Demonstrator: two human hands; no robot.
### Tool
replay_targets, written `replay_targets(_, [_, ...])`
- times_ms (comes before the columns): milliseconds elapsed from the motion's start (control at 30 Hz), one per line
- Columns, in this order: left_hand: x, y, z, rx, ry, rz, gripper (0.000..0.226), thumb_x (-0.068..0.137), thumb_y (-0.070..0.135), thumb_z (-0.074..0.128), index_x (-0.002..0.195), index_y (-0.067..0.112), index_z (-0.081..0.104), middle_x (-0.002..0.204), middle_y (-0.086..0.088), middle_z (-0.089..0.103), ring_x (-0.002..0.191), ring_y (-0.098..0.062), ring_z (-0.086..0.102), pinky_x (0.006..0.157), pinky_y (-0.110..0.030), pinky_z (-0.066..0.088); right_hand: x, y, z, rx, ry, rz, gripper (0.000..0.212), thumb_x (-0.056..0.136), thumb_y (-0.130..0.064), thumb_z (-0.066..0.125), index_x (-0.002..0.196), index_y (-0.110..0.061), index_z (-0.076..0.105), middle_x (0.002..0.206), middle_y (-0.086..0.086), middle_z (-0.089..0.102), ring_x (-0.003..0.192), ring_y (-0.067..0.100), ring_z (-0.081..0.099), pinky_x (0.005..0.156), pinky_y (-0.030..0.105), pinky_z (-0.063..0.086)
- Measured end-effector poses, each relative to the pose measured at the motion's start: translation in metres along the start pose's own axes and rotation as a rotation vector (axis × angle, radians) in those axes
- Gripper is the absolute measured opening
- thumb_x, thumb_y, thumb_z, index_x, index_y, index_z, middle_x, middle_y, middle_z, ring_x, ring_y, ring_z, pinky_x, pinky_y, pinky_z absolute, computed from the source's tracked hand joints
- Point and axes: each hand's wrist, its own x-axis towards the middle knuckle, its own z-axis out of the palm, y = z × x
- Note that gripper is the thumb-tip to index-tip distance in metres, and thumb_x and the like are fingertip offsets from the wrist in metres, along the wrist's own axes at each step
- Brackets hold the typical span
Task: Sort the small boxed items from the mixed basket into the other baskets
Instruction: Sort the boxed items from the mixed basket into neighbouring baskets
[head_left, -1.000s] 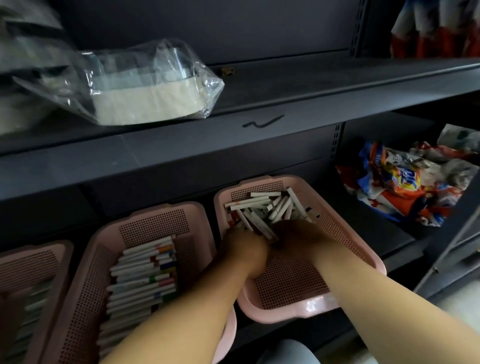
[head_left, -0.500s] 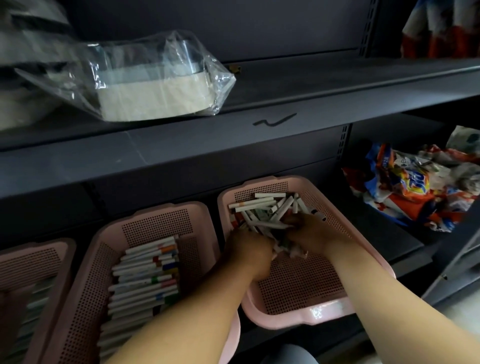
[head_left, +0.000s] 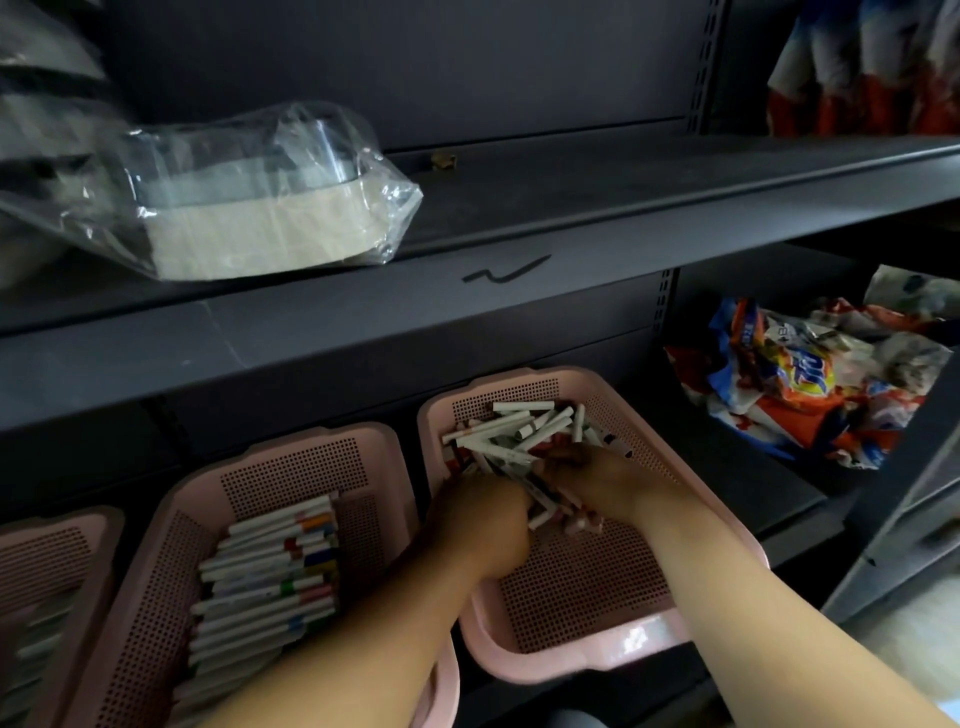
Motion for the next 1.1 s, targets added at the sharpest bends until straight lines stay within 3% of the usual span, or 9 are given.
replay_targets(133, [-0.002,-0.001,-0.017,-0.169,0.016,-0.009,0.030,0.096,0.048,0.063,0.099,0.022,0.078,0.097,0.001,0.075,0.091,-0.021,0.068,0.072,-0.027,0.049,-0.009,-0.009,-0.007,-0.044,-0.006,0.009,0.025,0.104,-0.048,0.042,0.124,-0.044,0.058,0.112,-0.008,0.068,0.093,0.010,0.066,0.070,0.013,0.045])
replay_targets(233, [-0.005,-0.006,-0.033,-0.221,0.070,0.001,0.020,0.097,0.038,0.065,0.100,0.023,0.078,0.103,0.001,0.075,0.096,-0.020,0.069,0.073,-0.025,0.047,-0.015,-0.018,-0.016,-0.041,0.027,-0.015,0.025,0.103,-0.048,0.045,0.119,-0.042,0.062,0.117,-0.010,0.067,0.105,0.012,0.063,0.086,0.021,0.047])
replay_targets(300, [-0.010,-0.016,-0.048,-0.329,0.128,-0.015,0.011,0.093,0.035,0.072,0.094,0.025,0.077,0.098,0.006,0.075,0.091,-0.013,0.069,0.071,-0.024,0.049,-0.019,-0.024,-0.019,-0.005,0.031,-0.012,0.024,0.103,-0.048,0.046,0.118,-0.042,0.063,0.107,-0.015,0.064,0.097,0.005,0.058,0.082,0.020,0.043])
replay_targets(433, [-0.030,-0.042,-0.081,-0.604,0.202,-0.104,0.006,0.087,0.034,0.081,0.091,0.032,0.077,0.091,0.016,0.072,0.080,0.002,0.067,0.071,-0.024,0.055,-0.025,-0.037,-0.017,0.077,0.147,-0.072,0.016,0.096,-0.050,0.058,0.090,-0.064,0.064,0.112,-0.014,0.070,0.105,0.008,0.064,0.101,0.035,0.045])
replay_targets(500, [-0.044,-0.055,-0.094,-0.711,0.260,-0.140,0.004,0.088,0.032,0.081,0.088,0.033,0.076,0.085,0.016,0.074,0.079,0.003,0.067,0.070,-0.023,0.053,-0.026,-0.045,-0.014,0.060,0.182,-0.117,0.018,0.094,-0.053,0.058,0.086,-0.069,0.061,0.109,-0.009,0.073,0.101,0.013,0.068,0.098,0.041,0.051])
replay_targets(700, [-0.094,-0.095,-0.119,-1.083,0.387,-0.262,0.011,0.098,0.024,0.072,0.096,0.035,0.074,0.091,0.018,0.078,0.093,0.004,0.072,0.080,-0.012,0.049,-0.046,-0.103,0.017,0.036,0.161,-0.210,0.027,0.100,-0.041,0.056,0.108,-0.022,0.074,0.105,0.009,0.073,0.098,0.021,0.067,0.090,0.029,0.051])
replay_targets(833, [-0.137,-0.125,-0.122,-1.012,0.405,-0.373,0.008,0.094,0.029,0.076,0.101,0.034,0.078,0.090,0.018,0.078,0.086,0.007,0.071,0.077,-0.009,0.051,-0.043,-0.129,0.053,0.049,0.073,-0.214,0.027,0.101,-0.039,0.054,0.102,-0.017,0.070,0.090,0.013,0.065,0.061,0.005,0.055,0.052,0.011,0.041])
replay_targets(933, [-0.165,-0.148,-0.116,-1.031,0.405,-0.431,0.010,0.093,0.021,0.077,0.093,0.030,0.077,0.076,0.015,0.075,0.073,-0.001,0.068,0.071,-0.022,0.052,-0.040,-0.140,0.078,0.092,0.033,-0.225,0.025,0.100,-0.038,0.058,0.104,-0.016,0.070,0.090,0.014,0.063,0.067,0.007,0.058,0.057,0.020,0.048])
replay_targets(1100, [-0.198,-0.168,-0.108,-0.756,0.191,-0.402,0.014,0.088,0.010,0.080,0.087,0.019,0.069,0.080,0.006,0.074,0.069,0.003,0.068,0.066,-0.015,0.048,-0.039,-0.145,0.109,0.080,-0.023,-0.266,0.027,0.100,-0.036,0.057,0.097,-0.013,0.070,0.085,0.017,0.065,0.074,0.017,0.059,0.065,0.028,0.048])
